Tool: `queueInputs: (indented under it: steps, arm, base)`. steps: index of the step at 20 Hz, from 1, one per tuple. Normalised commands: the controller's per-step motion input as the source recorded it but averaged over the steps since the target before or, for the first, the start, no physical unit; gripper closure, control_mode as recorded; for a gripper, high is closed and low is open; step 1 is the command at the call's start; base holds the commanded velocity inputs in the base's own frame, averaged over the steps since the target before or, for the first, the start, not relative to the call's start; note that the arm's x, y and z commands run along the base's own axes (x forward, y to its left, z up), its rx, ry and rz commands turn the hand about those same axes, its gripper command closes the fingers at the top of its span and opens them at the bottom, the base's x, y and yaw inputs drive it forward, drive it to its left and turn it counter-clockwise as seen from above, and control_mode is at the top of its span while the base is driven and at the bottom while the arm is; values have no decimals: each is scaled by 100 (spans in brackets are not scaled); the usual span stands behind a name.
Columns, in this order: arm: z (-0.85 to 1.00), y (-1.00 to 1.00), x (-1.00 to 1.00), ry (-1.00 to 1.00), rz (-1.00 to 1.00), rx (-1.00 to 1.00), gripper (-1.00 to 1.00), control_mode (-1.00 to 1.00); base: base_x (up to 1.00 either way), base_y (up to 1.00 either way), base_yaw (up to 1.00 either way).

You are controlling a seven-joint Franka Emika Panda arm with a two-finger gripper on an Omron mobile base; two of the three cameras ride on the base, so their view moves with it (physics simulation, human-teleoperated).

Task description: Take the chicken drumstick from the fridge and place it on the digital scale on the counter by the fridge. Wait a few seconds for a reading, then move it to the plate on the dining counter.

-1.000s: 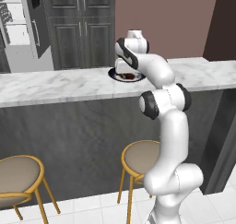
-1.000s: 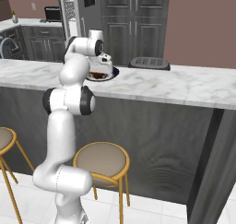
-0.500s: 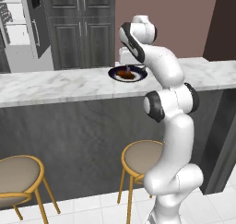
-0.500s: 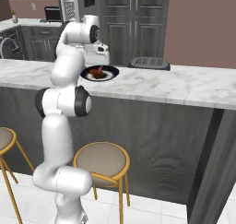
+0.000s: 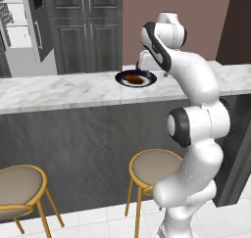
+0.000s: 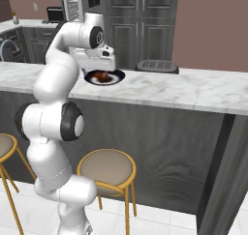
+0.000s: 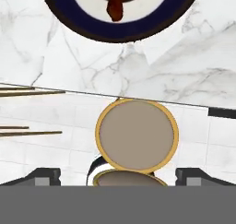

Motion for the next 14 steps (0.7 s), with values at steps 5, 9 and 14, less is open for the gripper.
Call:
queueInputs:
  steps: [5, 9, 14]
  arm:
    - [0, -21, -100, -27, 1, 1, -100, -100]
    - [0, -5, -100, -30, 1, 0, -100, -100]
    - [14, 0, -100, -25, 0, 0, -100, -100]
  base:
    - [0, 0, 0]
    - [0, 0, 0]
    - [0, 0, 0]
